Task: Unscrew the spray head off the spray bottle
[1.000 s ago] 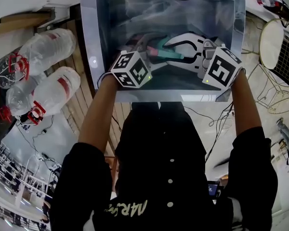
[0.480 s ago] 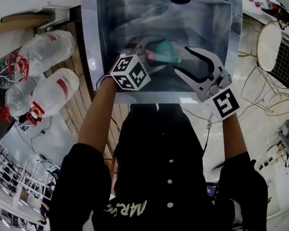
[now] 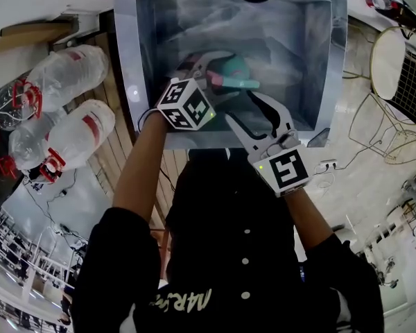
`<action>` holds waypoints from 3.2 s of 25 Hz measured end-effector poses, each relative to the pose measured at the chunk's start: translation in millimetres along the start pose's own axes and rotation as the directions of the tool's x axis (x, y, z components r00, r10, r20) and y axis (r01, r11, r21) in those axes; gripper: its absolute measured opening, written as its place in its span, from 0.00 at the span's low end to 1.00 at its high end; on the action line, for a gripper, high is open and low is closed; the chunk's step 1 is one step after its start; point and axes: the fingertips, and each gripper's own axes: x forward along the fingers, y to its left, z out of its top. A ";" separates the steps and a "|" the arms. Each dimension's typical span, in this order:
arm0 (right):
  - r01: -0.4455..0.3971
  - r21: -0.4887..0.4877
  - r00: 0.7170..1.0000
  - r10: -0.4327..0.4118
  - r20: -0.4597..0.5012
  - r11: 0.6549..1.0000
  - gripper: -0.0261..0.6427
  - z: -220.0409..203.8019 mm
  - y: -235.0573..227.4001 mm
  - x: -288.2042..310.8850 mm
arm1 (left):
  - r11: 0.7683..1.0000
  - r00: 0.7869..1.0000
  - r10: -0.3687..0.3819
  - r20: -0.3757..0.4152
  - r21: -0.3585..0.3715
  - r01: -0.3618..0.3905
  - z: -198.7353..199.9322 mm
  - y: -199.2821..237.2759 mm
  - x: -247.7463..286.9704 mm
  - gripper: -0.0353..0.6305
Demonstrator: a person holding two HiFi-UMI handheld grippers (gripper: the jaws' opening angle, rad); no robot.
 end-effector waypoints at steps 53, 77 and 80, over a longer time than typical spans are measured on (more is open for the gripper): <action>-0.084 -0.437 0.993 0.112 0.040 0.896 0.27 25.5 -28.9 38.7 | 0.999 1.000 0.025 0.011 -0.041 -0.025 0.3 7.2 1.2 0.62; -0.521 -0.497 0.849 0.480 -0.218 0.695 0.44 9.0 -28.0 30.2 | 1.000 1.000 0.003 0.012 -0.011 -0.003 -2.4 1.8 2.1 0.62; -0.497 -0.471 0.866 0.448 -0.222 0.728 0.49 7.2 -35.6 21.3 | 1.000 1.000 0.002 0.012 -0.009 -0.002 -0.9 1.4 1.4 0.62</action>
